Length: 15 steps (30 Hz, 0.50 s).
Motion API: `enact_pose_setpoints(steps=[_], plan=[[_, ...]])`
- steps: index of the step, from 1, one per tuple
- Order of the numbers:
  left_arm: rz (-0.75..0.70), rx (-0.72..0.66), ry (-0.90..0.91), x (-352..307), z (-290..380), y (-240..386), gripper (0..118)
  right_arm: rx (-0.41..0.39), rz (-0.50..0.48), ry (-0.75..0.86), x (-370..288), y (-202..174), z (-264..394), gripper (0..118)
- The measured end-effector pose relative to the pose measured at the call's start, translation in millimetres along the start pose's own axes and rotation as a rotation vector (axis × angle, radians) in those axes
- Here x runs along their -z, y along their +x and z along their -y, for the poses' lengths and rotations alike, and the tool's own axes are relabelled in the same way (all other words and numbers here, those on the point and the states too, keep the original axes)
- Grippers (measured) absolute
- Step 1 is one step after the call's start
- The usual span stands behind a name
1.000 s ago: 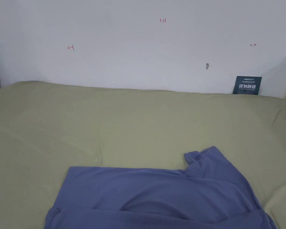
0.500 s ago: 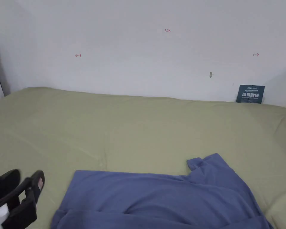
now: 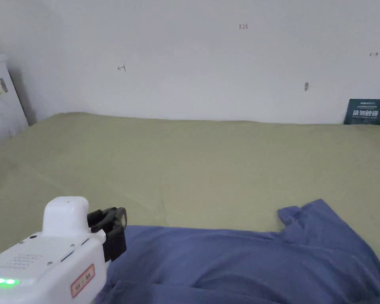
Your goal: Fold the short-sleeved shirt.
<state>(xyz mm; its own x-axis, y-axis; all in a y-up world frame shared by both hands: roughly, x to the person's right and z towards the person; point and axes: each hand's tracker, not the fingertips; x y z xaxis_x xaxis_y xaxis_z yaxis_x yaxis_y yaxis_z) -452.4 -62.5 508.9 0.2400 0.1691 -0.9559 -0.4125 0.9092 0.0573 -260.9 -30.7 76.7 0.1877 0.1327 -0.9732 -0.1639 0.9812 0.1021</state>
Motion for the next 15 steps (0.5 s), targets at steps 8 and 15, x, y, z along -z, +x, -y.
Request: enact_pose_setpoints(steps=[8,15], plan=[[-0.066,-0.054,-0.386,200.8,-5.9,-69.9,106,-0.007,-0.009,-0.121,65.6,7.1,23.7,0],[-0.112,-0.032,-0.657,285.0,42.9,-79.5,103,0.028,0.006,-0.222,105.9,21.0,45.5,0]])
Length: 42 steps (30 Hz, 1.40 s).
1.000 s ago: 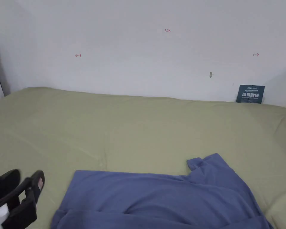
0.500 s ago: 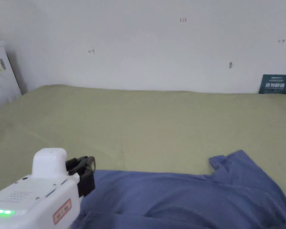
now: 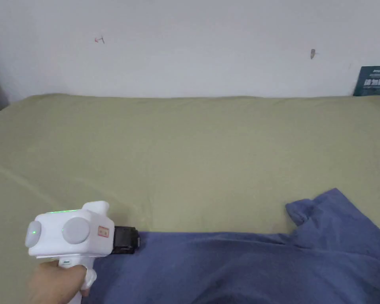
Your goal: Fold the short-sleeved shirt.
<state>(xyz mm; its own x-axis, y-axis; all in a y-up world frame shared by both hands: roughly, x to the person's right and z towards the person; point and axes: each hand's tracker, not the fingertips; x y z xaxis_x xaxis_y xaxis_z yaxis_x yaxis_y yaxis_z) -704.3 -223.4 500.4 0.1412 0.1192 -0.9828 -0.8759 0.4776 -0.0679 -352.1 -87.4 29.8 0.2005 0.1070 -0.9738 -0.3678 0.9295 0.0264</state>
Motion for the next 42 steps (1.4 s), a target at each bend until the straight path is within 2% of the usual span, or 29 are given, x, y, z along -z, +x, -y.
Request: enact_pose_setpoints(steps=[3,4,5,6,7,8,9,10,12,13,15,16,17,19,21,22,23,25,28,33,34,37,42], plan=[[-0.082,0.033,0.058,-3.2,16.6,9.2,90,0.044,0.01,-0.042,29.6,10.6,2.5,0],[-0.102,0.038,0.084,-8.1,17.1,12.2,78,0.079,-0.02,-0.072,43.5,17.4,0.6,0],[-0.108,0.052,0.092,-21.1,24.4,23.0,58,0.121,-0.044,-0.111,60.1,25.7,-3.7,5],[-0.082,0.059,0.1,-23.2,25.3,24.8,37,0.155,-0.06,-0.126,75.2,32.4,-6.5,24],[-0.02,0.06,0.114,-24.3,25.3,25.2,8,0.189,-0.084,-0.155,97.8,42.0,-10.2,59],[0.021,0.046,0.113,-24.2,25.8,26.4,8,0.22,-0.102,-0.21,125.8,51.8,-14.2,97],[0.02,0.045,0.105,-20.9,20.7,20.5,8,0.237,-0.1,-0.291,150.0,58.1,-18.1,100],[-0.011,0.049,0.095,-20.8,20.1,22.2,8,0.213,-0.121,-0.392,181.4,65.6,-22.6,95],[-0.01,0.059,0.096,-21.0,20.2,21.3,8,0.168,-0.155,-0.548,237.2,77.0,-21.3,93],[-0.007,0.058,0.089,-15.7,18.3,15.5,8,0.173,-0.136,-0.66,266.6,81.8,-17.2,92],[0.004,0.044,0.079,-16.4,18.0,12.7,8,0.158,-0.063,-0.824,302.5,83.0,-11.1,80],[0.006,0.039,0.077,-16.1,18.6,12.8,8,0.158,-0.053,-0.866,316.9,85.8,-4.8,70],[0.008,0.041,0.073,-13.0,11.8,8.3,8,0.16,-0.058,-0.922,327.5,87.6,0.7,55],[0.006,0.055,0.064,-10.7,12.1,7.7,8,0.213,-0.049,-0.982,333.9,86.9,6.2,52],[0.005,0.066,0.054,-6.5,13.0,9.7,8,0.201,-0.045,-0.944,330.0,86.3,1.7,49],[0.005,0.074,0.051,-5.3,12.6,9.5,8,0.173,-0.029,-0.937,310.9,77.3,-8.7,34],[0.003,0.082,0.047,-4.6,12.4,9.4,8,0.144,-0.038,-0.932,307.7,74.2,-11.2,0],[-0.001,0.098,0.043,-9.2,11.7,16.6,8,0.116,-0.027,-0.919,294.8,65.7,-12.7,0],[0.002,0.127,0.05,-19.4,10.8,15.6,8,0.064,-0.066,-0.884,290.0,62.6,-21.7,0],[0.077,0.158,0.132,-68.9,13.1,9.8,8,0.027,-0.148,-0.727,205.1,50.6,-68.9,0],[0.082,0.186,0.175,-85.6,17.0,8.6,8,0.012,-0.172,-0.694,203.7,63.4,-75.6,0],[0.086,0.22,0.218,-132.7,35.9,8.9,8,-0.032,-0.205,-0.611,143.9,66.6,-86.5,0],[0.125,0.246,0.244,-179.3,87.7,-11.6,8,0.003,-0.22,-0.562,57.8,88.9,-68.7,0]])
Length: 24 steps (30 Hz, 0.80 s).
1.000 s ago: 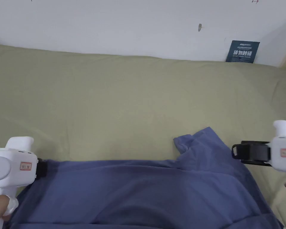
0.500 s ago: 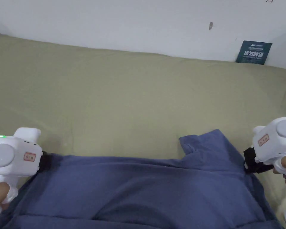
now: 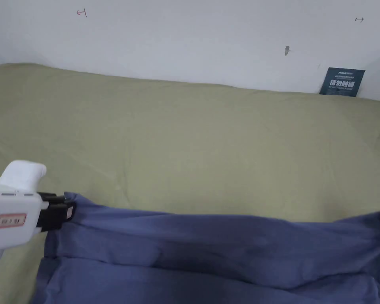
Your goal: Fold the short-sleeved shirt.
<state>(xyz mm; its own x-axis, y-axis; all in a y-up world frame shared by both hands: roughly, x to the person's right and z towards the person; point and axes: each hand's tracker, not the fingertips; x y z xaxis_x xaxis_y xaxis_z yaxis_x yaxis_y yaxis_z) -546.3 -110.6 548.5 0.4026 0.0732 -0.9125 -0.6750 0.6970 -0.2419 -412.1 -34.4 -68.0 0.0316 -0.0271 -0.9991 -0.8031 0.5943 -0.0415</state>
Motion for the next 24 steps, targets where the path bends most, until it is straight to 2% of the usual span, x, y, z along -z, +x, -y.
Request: enact_pose_setpoints(steps=[4,7,10,15,16,17,19,20,21,22,23,24], plan=[[0.011,0.015,-0.016,-34.7,46.6,11.1,8,0.021,-0.008,-0.027,-19.3,-9.5,70.0,0],[0.008,0.005,-0.003,-49.4,91.0,19.3,8,0.1,-0.04,-0.084,-12.5,-7.6,121.0,0],[0.029,-0.031,-0.081,-46.9,130.2,19.4,8,0.127,-0.019,-0.105,1.3,-6.1,162.5,0],[0.012,-0.056,-0.138,-22.5,177.3,5.9,8,0.18,-0.001,-0.144,28.3,2.7,191.4,0],[0.025,-0.086,-0.165,-17.4,183.4,1.9,8,0.213,0.03,-0.146,30.1,13.0,200.3,0],[0.047,-0.153,-0.144,-15.5,188.2,-1.7,8,0.25,-0.006,-0.149,34.7,15.7,201.6,0],[0.069,-0.23,-0.099,-17.0,192.1,-13.4,14,0.273,-0.003,-0.158,41.9,16.6,201.4,0],[0.087,-0.265,-0.073,-18.7,192.6,-16.7,25,0.275,-0.021,-0.141,36.4,9.5,196.9,8],[0.096,-0.283,-0.054,-20.2,193.4,-19.4,43,0.28,-0.025,-0.146,36.3,9.9,195.9,30],[0.08,-0.304,-0.04,-24.3,193.2,-22.1,66,0.289,-0.008,-0.157,33.1,8.7,193.5,63],[0.073,-0.353,-0.041,-32.7,188.7,-23.7,90,0.287,0.017,-0.155,27.6,7.6,191.9,86],[0.068,-0.391,-0.034,-40.8,187.5,-27.2,91,0.28,0.014,-0.147,15.4,10.2,193.3,82]])
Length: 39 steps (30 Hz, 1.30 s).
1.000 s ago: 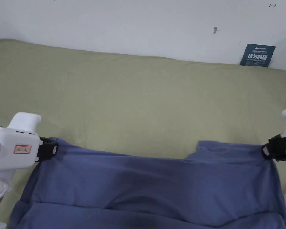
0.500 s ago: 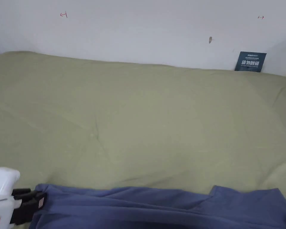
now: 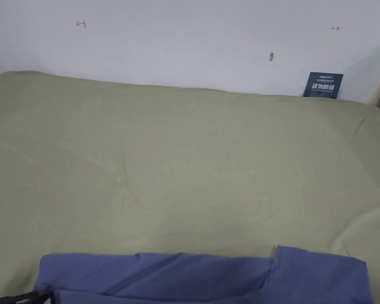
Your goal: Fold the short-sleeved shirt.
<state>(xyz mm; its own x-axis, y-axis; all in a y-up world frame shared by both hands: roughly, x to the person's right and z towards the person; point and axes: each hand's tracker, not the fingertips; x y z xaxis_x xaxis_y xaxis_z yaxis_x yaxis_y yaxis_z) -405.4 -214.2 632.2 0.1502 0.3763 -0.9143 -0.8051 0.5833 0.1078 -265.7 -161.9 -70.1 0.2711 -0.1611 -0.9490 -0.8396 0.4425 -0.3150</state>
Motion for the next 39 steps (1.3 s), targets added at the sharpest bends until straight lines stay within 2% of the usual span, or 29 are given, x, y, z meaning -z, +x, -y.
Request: enact_pose_setpoints(steps=[2,4,6,9,10,11,12,13,14,15,16,17,19,21,24,27,28,29,30,32,33,37,38,39], plan=[[0.046,-0.071,0.103,-30.4,-5.4,3.0,91,-0.009,-0.03,0.124,-36.4,-5.9,-3.8,80],[0.046,-0.035,0.255,-65.1,-16.1,37.5,91,0.001,-0.044,0.265,-74.1,-13.3,-3.5,80],[0.034,0.044,0.37,-86.0,-32.3,69.1,91,-0.042,-0.051,0.417,-104.4,-36.1,-9.7,80],[-0.039,0.139,0.487,-99.3,-48.8,116.9,89,-0.148,0.012,0.666,-130.3,-79.0,-16.5,80],[-0.091,0.183,0.52,-100.5,-52.4,135.8,87,-0.167,0.06,0.751,-135.3,-93.7,-15.9,77],[-0.123,0.243,0.56,-98.5,-54.2,155.4,80,-0.187,0.096,0.812,-137.5,-106.6,-14.2,65],[-0.147,0.288,0.582,-96.7,-54.3,168.9,80,-0.201,0.118,0.87,-135.2,-114.7,-11.2,65],[-0.173,0.301,0.595,-93.8,-54.1,182.7,77,-0.212,0.137,0.93,-134.5,-124.2,-7.5,60],[-0.16,0.305,0.598,-90.5,-53.4,194.3,67,-0.228,0.15,0.968,-131.9,-131.4,-3.9,48],[-0.151,0.293,0.597,-81.8,-52.5,189.8,44,-0.242,0.174,0.985,-129.9,-137.6,-2.2,21],[-0.138,0.274,0.597,-78.8,-52.1,195.8,13,-0.254,0.199,0.998,-124.6,-141.8,1.0,0],[-0.145,0.263,0.62,-79.8,-47.6,202.0,0,-0.247,0.209,1.018,-124.4,-146.8,8.5,0],[-0.104,0.263,0.641,-83.7,-42.9,201.3,0,-0.238,0.128,0.987,-125.0,-148.6,12.3,0],[-0.111,0.275,0.643,-85.7,-39.9,204.0,0,-0.224,0.139,0.967,-120.5,-147.3,13.7,0],[-0.099,0.285,0.617,-82.3,-43.8,187.9,0,-0.196,0.085,0.945,-113.7,-138.0,14.1,0],[0.063,0.253,0.532,-81.0,-52.3,167.3,0,-0.178,0.07,0.922,-112.7,-135.7,13.6,0],[0.142,0.243,0.494,-78.1,-56.2,155.1,1,-0.18,0.067,0.915,-111.4,-133.1,12.5,0],[0.183,0.229,0.44,-74.2,-59.9,139.5,15,-0.185,0.067,0.907,-111.1,-132.8,12.2,0],[0.236,0.217,0.391,-69.2,-62.3,123.4,38,-0.193,0.072,0.9,-111.0,-132.5,12.0,0],[0.183,0.179,0.341,-52.1,-62.3,83.8,106,-0.206,0.073,0.885,-110.3,-131.6,11.1,0],[0.144,0.152,0.306,-45.2,-61.7,66.6,111,-0.207,0.073,0.881,-109.7,-131.3,10.7,0],[0.194,-0.07,0.111,-13.3,-47.4,5.2,110,-0.214,0.055,0.856,-107.4,-137.8,8.0,0],[0.147,-0.12,0.088,-4.7,-41.7,-8.9,110,-0.216,0.051,0.851,-106.6,-138.7,6.8,0],[0.189,-0.156,0.043,0.2,-33.1,-12.7,110,-0.218,0.039,0.843,-106.5,-138.7,5.6,0]])
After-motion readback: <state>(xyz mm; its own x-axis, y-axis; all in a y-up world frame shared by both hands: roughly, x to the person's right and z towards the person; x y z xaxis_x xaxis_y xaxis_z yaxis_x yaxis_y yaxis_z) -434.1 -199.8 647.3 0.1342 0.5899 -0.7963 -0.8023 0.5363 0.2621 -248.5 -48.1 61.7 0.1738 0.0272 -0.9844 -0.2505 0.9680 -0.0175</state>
